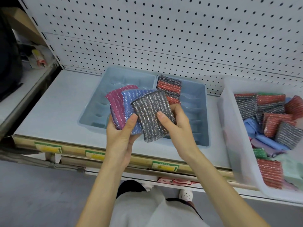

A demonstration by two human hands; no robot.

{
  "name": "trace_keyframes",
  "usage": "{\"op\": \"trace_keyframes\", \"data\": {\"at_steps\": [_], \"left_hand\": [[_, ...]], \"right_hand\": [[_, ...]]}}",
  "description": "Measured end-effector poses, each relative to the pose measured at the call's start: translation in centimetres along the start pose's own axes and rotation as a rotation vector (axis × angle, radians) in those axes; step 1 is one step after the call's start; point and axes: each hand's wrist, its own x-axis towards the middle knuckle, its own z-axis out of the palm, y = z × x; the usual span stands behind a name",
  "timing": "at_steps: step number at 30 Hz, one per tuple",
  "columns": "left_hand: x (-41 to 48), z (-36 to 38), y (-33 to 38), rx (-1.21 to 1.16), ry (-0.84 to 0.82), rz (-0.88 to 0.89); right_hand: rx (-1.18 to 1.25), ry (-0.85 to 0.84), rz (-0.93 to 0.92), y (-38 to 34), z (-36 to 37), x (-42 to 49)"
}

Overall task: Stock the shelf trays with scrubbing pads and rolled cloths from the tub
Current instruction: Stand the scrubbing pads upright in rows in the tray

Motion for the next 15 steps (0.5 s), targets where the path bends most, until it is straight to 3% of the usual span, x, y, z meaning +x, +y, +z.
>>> {"op": "trace_keyframes", "data": {"at_steps": [8, 11, 13, 15], "left_hand": [[-0.2, -1.0, 0.2, -0.042, 0.079, 0.027], [0.0, -1.9, 0.6, -0.066, 0.092, 0.050], [0.1, -2.8, 1.2, -0.071, 0.119, 0.073], [0.2, -3.9, 1.8, -0.079, 0.154, 0.102]], "right_hand": [[0.435, 0.032, 0.235, 0.5, -0.2, 0.8], [0.585, 0.132, 0.217, 0.8, -2.6, 1.8], [0.356, 0.278, 0.173, 1.1, -4.8, 2.9], [-0.153, 0.366, 0.096, 2.0, -6.5, 3.9]]}}
